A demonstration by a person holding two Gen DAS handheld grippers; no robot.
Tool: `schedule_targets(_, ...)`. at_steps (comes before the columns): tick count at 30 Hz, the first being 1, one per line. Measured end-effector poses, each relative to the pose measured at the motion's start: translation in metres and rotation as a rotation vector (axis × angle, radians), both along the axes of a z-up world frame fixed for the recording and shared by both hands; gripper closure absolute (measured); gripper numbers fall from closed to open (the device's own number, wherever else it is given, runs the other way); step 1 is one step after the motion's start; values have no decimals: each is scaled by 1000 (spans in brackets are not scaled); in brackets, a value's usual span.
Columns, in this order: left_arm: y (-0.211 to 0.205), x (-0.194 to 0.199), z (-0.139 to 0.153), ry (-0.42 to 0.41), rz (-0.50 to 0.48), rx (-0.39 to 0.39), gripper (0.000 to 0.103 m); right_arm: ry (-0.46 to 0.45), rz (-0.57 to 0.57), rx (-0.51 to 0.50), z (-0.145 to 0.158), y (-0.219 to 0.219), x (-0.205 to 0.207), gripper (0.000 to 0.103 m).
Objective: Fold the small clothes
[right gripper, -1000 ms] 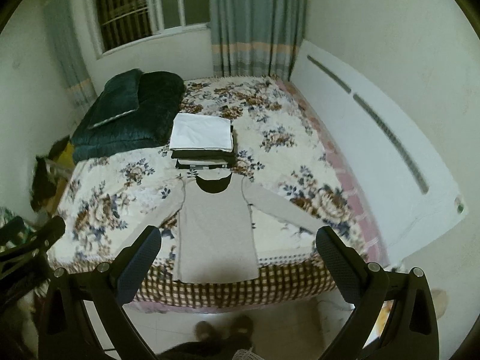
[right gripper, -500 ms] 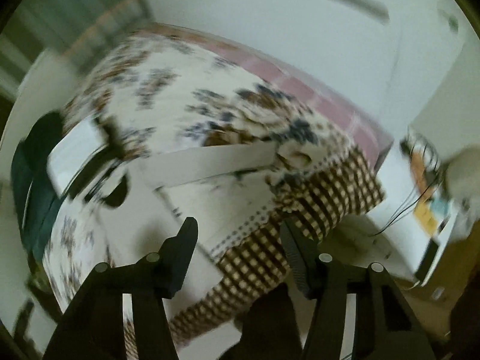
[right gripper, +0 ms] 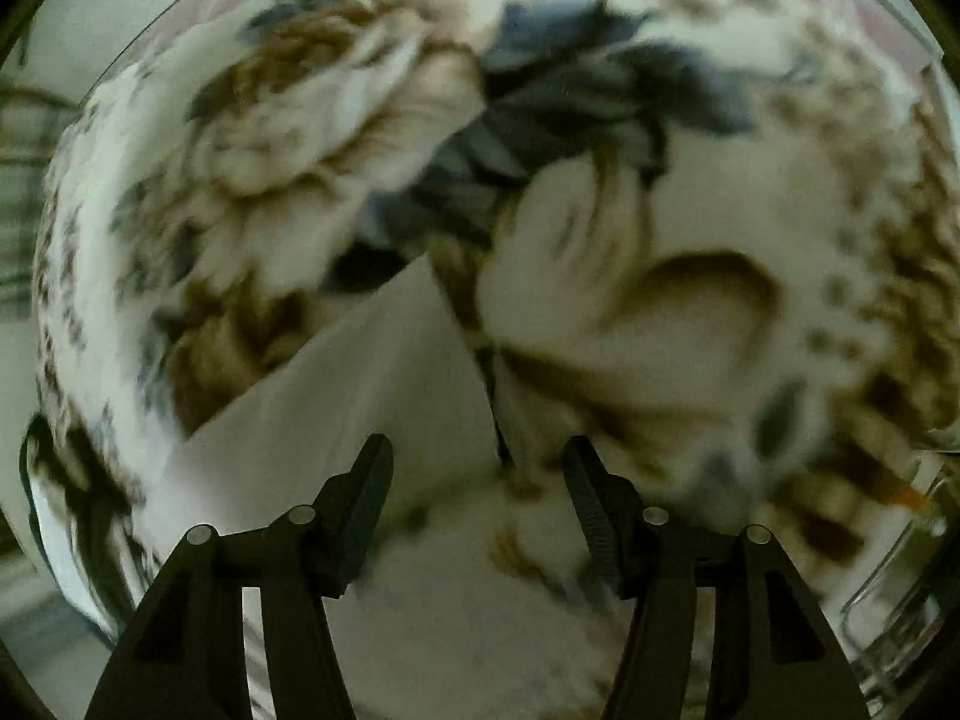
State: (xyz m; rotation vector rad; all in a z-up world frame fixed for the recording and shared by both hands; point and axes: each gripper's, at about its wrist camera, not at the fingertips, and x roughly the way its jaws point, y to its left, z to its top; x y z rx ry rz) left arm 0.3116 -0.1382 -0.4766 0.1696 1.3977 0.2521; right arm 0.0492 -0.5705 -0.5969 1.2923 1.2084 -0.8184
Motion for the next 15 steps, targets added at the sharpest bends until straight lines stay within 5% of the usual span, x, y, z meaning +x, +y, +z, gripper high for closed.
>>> schedule_targets(2,3,6,-20,22,24,-18,0,-6,-28,-46,-10,0,10,38)
schedule_targets(3,8,6,-29,27,36,-20,0,-13,-19,-106,-5,4,16,46)
schedule_targets(4,12,6,-33,26,45,-20,0,-30,7,-152,0,8,23,76)
schedule_targets(5,13,6,-37,22,50,-20,0,-30,40,-182,5,14,30,94)
schedule_targets(10,48,-7,-33,5,90,3,0,-45,289,-337,49,73,85,97)
schedule_targets(15,102,-37,-4,-51,171,35,0,-120,796,-446,109,219,172,98)
